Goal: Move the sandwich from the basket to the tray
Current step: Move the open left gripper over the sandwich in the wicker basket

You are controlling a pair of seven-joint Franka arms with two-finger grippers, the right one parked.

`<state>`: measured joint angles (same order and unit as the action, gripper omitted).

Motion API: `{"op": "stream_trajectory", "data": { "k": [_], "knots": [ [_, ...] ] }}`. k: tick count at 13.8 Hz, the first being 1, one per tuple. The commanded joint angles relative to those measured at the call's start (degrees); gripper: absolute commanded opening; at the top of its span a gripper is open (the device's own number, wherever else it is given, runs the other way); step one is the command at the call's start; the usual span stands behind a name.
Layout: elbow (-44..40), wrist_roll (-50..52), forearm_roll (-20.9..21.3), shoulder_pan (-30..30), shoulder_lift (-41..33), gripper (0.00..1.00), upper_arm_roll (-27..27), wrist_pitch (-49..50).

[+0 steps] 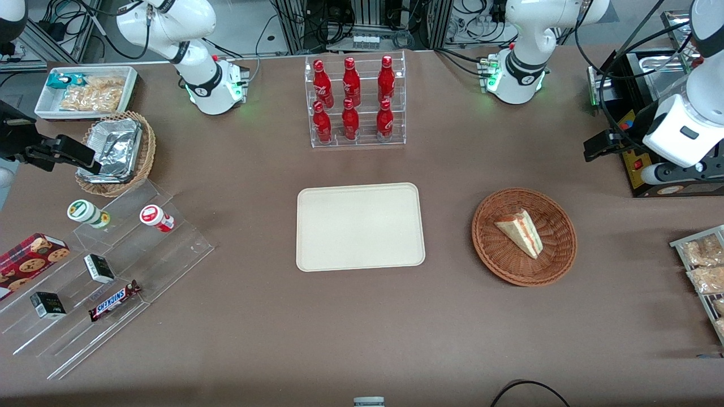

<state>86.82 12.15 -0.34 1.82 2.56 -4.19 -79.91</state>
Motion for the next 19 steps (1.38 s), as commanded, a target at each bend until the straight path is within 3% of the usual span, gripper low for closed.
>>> {"op": "stream_trajectory", "data": {
  "k": [1, 6, 9, 17, 19],
  "knots": [
    [0.10, -0.63, -0.19, -0.32, -0.01, 1.00, -0.29, -0.60],
    [1.23, -0.54, -0.19, -0.24, 3.67, 1.00, -0.38, -0.68],
    [6.58, -0.54, 0.33, 1.25, 5.35, 1.00, -0.46, -6.11],
    [24.96, 0.50, 0.51, 2.31, 7.29, 1.00, -0.46, -34.58],
    [31.18, 6.97, 0.42, 2.31, 6.85, 1.00, -0.46, -44.05]
  ]
}}
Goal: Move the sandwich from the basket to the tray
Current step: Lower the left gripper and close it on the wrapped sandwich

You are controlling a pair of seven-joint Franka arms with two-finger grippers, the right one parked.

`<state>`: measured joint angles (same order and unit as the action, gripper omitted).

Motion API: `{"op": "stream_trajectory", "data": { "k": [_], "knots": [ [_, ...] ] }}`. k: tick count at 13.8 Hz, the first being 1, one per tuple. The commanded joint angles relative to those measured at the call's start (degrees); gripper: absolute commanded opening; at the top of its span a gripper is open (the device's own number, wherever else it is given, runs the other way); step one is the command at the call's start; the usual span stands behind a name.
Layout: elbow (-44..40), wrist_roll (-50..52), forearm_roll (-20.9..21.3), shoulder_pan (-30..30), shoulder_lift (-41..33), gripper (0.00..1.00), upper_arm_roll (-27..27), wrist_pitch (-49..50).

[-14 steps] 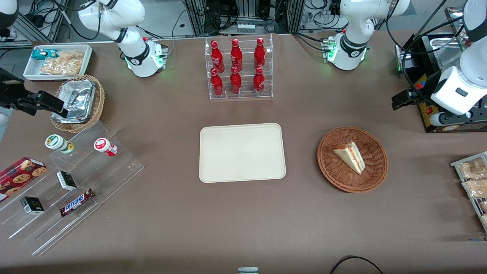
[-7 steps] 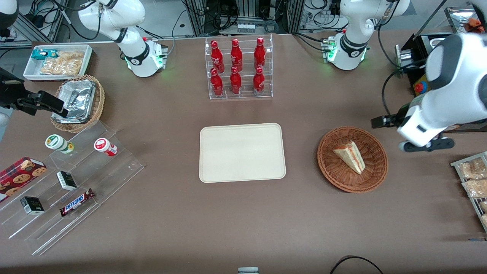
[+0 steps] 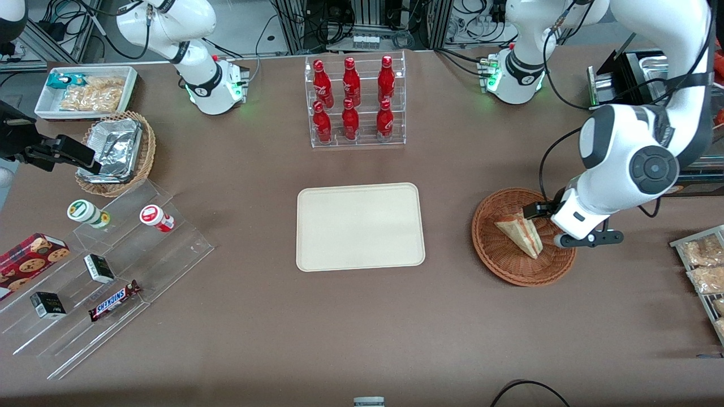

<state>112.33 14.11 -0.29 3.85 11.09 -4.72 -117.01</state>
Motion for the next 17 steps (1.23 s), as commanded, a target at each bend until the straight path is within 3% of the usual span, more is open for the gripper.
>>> {"op": "stream_trajectory", "data": {
  "k": [1, 5, 9, 17],
  "knots": [
    [8.84, 10.27, 0.38, 0.28, -2.12, 1.00, 0.06, -11.70],
    [12.56, 31.81, 0.46, 2.04, -2.75, 1.00, 0.15, -14.56],
    [12.56, 44.14, 0.46, 2.39, -1.61, 1.00, 0.06, -15.87],
    [12.21, 44.96, 0.38, 2.48, 3.93, 1.00, 0.15, -17.98]
  ]
}}
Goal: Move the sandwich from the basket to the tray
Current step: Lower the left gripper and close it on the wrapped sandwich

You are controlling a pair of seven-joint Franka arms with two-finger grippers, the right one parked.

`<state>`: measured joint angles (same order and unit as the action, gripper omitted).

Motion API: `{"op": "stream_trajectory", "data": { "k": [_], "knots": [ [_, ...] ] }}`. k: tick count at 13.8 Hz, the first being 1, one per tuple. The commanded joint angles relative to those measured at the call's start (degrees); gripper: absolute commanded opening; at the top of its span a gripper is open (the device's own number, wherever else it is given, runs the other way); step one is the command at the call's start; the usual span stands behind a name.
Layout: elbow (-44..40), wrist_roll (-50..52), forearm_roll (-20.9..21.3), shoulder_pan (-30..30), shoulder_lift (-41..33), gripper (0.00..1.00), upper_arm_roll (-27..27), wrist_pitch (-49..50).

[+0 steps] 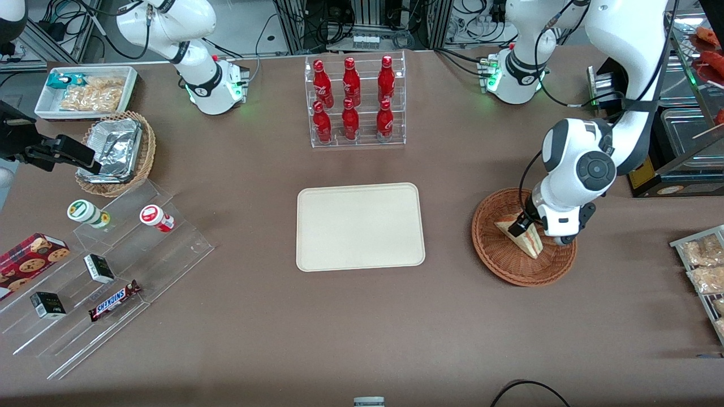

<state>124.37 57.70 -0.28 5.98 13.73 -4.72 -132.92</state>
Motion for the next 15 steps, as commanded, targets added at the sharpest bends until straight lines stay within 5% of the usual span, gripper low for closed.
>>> {"op": "stream_trajectory", "data": {
  "k": [1, 2, 3, 5, 6, 15],
  "knots": [
    [0.09, 1.37, 0.36, 0.35, 1.99, 1.00, 0.15, -2.35],
    [0.09, 1.37, 0.36, 0.35, 2.69, 0.98, 0.15, -3.13],
    [0.17, 1.37, 0.36, 0.35, 2.87, 0.83, 0.15, -4.01],
    [0.09, 1.89, 0.36, 0.35, 2.79, 0.31, 0.15, -3.84],
    [0.00, 1.81, 0.45, 0.35, 2.35, 0.15, 0.15, -3.49],
    [-14.49, -0.91, 0.98, 3.68, 0.15, 0.11, 0.06, 19.69]
  ]
}}
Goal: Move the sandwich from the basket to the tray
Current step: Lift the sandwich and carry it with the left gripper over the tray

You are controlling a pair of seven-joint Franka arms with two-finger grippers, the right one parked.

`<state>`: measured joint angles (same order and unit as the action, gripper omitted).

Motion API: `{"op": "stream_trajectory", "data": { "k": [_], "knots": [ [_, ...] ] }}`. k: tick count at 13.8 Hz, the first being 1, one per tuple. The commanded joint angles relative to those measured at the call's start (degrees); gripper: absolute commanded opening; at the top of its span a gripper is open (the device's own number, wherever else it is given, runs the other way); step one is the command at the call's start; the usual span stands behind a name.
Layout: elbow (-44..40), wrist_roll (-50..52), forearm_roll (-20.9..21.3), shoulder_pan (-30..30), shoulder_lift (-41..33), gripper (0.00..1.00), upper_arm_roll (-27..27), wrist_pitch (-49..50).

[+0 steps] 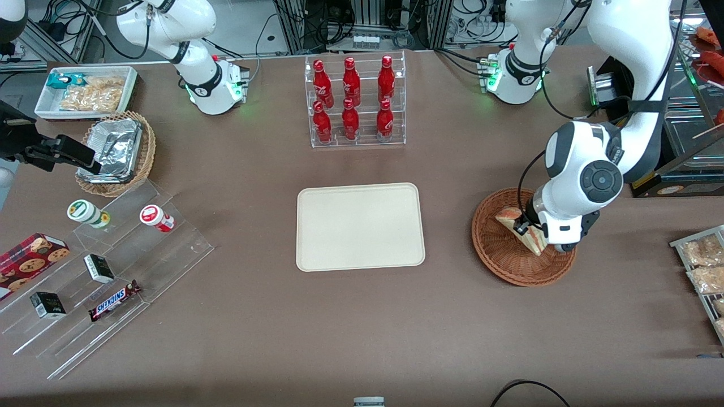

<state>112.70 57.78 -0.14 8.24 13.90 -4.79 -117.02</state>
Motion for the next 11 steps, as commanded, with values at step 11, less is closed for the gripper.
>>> {"op": "stream_trajectory", "data": {
  "k": [11],
  "knots": [
    [-23.46, -8.28, 0.67, 22.16, 17.37, 0.07, -0.14, 7.69]
  ]
}}
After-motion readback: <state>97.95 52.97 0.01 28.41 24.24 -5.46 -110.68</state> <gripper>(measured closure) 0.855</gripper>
